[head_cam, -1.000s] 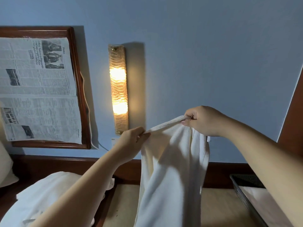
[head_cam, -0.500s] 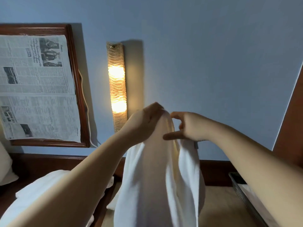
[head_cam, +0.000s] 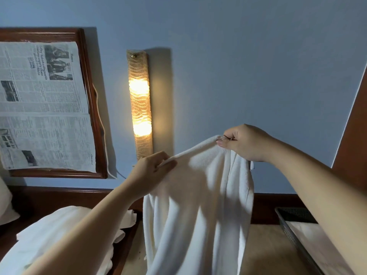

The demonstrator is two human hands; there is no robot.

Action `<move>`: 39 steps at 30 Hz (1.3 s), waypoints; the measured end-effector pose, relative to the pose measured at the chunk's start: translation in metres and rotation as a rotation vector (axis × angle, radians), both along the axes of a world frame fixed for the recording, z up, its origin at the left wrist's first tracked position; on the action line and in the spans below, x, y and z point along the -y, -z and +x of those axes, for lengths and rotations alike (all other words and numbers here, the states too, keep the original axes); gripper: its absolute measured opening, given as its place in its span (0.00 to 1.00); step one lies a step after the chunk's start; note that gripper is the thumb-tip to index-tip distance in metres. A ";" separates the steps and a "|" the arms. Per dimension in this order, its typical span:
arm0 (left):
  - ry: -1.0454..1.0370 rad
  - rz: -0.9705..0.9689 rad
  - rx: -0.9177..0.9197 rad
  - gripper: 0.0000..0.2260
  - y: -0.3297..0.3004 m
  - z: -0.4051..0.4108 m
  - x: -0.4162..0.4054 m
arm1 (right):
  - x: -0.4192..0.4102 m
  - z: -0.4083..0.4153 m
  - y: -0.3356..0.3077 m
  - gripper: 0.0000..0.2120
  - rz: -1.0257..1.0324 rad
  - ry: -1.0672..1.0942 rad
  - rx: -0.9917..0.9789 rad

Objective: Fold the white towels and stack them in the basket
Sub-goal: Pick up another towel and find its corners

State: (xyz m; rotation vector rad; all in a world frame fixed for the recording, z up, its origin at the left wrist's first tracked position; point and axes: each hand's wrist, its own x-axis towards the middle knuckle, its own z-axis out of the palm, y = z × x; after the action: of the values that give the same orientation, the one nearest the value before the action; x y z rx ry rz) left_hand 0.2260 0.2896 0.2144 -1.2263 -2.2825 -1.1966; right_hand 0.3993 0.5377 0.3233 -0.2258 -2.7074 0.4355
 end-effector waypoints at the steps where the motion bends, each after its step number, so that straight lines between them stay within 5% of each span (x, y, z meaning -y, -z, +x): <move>1: -0.011 -0.007 0.013 0.09 0.005 -0.002 0.004 | -0.005 0.001 0.002 0.24 -0.009 0.016 0.006; 8: -0.157 -0.194 -0.212 0.13 -0.010 0.000 0.010 | -0.020 -0.002 0.021 0.22 -0.009 0.112 0.121; 12: -0.082 -0.153 -0.268 0.13 -0.035 0.011 -0.007 | -0.003 -0.010 0.023 0.11 0.088 0.148 0.325; 15: 0.021 -0.148 -0.362 0.13 -0.053 0.023 -0.023 | 0.024 -0.013 0.021 0.31 -0.038 0.014 0.349; 17: 0.070 -0.153 -0.386 0.13 -0.060 0.028 -0.031 | 0.033 -0.018 0.020 0.26 -0.099 -0.055 0.280; 20: 0.091 -0.137 -0.389 0.13 -0.064 0.029 -0.035 | 0.036 -0.019 0.013 0.07 -0.164 -0.111 0.184; 30: 0.059 -0.095 -0.091 0.12 -0.008 -0.015 0.006 | -0.002 -0.001 0.008 0.11 -0.055 -0.026 0.082; 37: 0.040 -0.073 -0.062 0.10 -0.012 -0.012 0.010 | -0.003 -0.011 0.027 0.08 0.048 0.088 0.268; 39: 0.059 -0.062 -0.071 0.10 -0.022 -0.004 -0.003 | 0.018 -0.016 0.026 0.19 0.000 0.024 0.311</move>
State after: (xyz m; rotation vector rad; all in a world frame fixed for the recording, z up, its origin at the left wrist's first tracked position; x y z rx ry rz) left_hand 0.2216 0.2922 0.2367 -1.3459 -2.2621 -1.0908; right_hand 0.3838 0.5195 0.2972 -0.3511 -3.0036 0.4240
